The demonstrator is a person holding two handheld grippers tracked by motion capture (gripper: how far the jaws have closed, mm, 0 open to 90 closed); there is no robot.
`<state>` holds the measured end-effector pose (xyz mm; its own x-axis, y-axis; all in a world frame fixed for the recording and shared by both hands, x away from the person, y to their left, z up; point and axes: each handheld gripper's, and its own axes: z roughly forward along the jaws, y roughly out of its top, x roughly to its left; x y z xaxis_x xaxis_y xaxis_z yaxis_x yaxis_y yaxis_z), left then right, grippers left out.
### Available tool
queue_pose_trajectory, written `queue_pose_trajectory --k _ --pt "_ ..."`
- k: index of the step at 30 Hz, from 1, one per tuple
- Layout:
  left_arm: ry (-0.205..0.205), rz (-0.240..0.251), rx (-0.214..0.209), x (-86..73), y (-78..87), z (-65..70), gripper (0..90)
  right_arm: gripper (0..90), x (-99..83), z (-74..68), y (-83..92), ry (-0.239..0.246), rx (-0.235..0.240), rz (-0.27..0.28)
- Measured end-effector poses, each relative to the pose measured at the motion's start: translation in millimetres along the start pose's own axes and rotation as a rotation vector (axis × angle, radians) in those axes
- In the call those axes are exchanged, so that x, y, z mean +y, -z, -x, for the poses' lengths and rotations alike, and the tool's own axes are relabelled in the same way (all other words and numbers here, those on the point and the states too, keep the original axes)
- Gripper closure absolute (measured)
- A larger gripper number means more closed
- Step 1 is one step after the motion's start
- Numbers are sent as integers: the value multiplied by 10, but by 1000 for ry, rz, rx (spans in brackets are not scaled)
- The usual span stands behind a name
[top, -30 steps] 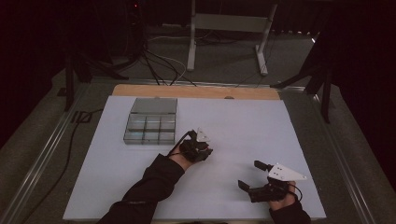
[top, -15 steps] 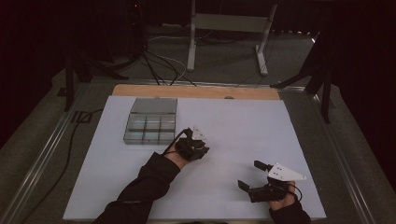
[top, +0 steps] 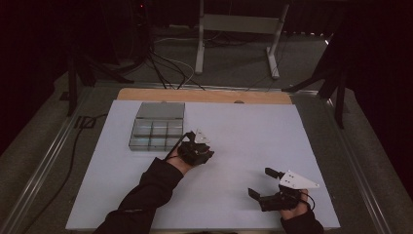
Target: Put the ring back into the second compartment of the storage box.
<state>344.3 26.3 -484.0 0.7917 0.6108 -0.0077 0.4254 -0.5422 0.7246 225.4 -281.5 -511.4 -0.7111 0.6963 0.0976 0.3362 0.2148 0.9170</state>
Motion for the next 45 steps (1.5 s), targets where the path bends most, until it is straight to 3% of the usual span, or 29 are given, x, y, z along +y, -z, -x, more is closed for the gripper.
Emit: queue_pose_trajectory --k 21,45 --pt "35 33 35 11 232 -226 729 0 -1 -3 -4 -4 4 0" --pt "81 45 120 -61 511 -582 729 0 -2 -11 -17 1 5 -12"
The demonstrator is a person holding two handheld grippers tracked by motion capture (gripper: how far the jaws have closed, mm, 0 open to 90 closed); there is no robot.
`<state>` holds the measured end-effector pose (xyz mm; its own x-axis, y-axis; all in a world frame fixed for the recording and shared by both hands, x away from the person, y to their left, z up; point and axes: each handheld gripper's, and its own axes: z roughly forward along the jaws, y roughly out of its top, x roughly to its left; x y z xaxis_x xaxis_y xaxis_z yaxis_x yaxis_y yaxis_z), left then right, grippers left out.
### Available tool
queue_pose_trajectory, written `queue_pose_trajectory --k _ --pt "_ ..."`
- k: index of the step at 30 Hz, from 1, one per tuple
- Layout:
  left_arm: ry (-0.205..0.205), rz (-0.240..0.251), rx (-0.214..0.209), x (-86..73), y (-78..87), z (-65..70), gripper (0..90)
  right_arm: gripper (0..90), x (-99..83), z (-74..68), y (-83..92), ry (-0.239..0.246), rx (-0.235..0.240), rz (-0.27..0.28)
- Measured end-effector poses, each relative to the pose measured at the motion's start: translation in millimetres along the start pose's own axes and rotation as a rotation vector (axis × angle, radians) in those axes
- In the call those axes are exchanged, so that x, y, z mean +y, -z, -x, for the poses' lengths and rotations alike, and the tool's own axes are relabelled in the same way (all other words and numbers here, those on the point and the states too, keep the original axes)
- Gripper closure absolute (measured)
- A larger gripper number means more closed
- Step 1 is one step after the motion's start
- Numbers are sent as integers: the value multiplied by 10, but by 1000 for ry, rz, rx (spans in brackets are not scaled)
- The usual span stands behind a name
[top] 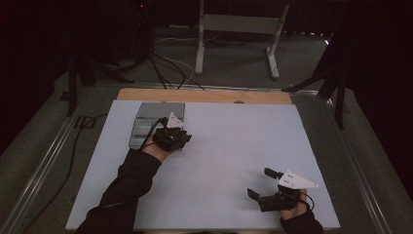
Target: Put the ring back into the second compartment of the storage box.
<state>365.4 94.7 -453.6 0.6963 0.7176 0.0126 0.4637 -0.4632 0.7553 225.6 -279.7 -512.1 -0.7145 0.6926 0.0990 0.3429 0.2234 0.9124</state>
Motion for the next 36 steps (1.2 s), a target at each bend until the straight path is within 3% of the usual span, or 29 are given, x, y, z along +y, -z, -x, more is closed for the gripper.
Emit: queue_pose_trajectory --k 18,36 --pt "62 8 66 11 150 -412 728 0 -4 -1 -5 -4 -1 1" --pt "146 -7 121 -70 138 -770 728 0 -6 0 -9 1 -3 -1"
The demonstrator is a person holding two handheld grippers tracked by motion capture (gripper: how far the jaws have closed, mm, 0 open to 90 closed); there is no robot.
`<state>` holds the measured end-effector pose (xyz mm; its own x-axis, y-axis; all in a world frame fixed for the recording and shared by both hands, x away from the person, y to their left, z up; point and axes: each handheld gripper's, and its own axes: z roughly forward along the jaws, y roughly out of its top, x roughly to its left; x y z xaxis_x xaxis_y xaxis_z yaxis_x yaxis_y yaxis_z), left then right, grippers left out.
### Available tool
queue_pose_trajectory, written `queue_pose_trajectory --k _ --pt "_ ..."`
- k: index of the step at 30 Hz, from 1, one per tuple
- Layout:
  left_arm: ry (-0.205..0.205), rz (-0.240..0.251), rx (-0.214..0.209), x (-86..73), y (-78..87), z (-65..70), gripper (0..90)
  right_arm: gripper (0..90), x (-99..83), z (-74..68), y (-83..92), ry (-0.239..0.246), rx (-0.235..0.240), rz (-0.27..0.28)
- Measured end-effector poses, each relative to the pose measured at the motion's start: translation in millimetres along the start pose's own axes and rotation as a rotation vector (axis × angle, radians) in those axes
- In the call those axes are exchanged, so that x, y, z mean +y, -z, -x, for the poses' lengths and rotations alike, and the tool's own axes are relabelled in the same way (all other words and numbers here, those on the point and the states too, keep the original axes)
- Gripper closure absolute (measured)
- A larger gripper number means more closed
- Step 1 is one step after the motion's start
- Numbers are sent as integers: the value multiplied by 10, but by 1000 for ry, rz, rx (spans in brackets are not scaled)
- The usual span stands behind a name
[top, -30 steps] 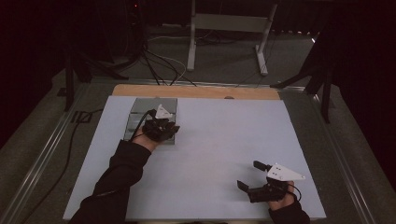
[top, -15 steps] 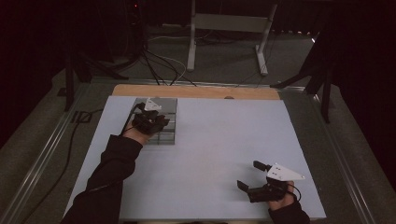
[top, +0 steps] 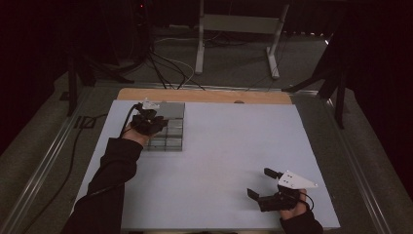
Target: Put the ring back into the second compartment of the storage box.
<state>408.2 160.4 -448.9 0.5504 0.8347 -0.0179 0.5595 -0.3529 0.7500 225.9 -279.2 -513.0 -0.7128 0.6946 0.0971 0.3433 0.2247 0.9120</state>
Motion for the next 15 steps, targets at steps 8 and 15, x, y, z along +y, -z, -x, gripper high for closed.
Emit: queue_pose_trajectory --k 8,15 --pt "32 -22 13 -72 -91 -77 728 0 -2 2 0 -1 -2 0" --pt "47 -38 16 -103 -152 -121 727 0 -3 -2 -3 -2 0 -2"
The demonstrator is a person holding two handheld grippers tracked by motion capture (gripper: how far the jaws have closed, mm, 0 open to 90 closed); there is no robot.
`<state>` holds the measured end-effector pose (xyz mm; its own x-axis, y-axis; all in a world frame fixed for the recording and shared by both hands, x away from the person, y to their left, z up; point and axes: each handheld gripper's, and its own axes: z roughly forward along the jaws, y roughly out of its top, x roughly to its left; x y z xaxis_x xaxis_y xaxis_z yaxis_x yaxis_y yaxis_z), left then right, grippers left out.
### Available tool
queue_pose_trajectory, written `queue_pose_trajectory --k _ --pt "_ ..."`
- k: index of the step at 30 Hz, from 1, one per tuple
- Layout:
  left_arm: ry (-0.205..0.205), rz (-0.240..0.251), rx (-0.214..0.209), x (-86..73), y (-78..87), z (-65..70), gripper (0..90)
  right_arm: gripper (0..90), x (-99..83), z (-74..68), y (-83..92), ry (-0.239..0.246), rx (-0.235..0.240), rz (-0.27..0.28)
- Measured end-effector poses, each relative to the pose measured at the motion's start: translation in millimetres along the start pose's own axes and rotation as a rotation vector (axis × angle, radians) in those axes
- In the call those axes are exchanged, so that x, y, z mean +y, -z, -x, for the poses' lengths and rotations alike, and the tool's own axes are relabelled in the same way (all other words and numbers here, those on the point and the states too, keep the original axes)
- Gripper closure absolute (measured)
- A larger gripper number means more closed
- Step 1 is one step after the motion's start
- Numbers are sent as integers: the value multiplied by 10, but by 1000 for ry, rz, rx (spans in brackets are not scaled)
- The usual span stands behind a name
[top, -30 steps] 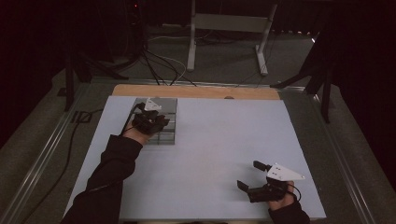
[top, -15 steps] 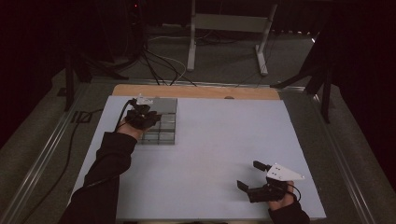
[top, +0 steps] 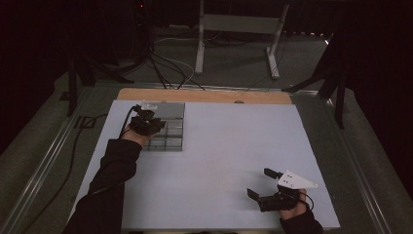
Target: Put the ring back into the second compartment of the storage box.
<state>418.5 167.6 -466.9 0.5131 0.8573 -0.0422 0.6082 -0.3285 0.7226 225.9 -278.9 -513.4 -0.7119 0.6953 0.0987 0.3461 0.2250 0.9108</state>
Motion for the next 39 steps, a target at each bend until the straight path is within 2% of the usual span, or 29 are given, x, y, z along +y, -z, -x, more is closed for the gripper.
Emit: queue_pose_trajectory --k 13,16,23,34,39 --pt "1 -46 13 -23 -102 -34 727 0 -2 4 0 0 0 1" --pt "-13 -68 24 -28 -135 -21 726 0 -2 5 -1 -2 -1 1" --pt "-2 -82 22 -55 -182 -50 726 0 -2 3 0 -2 1 1" --pt "-22 -145 31 -47 -258 -57 725 0 -2 2 -1 -1 2 1" --pt "-16 -155 34 -40 -279 -64 724 0 -3 2 1 -1 2 1"
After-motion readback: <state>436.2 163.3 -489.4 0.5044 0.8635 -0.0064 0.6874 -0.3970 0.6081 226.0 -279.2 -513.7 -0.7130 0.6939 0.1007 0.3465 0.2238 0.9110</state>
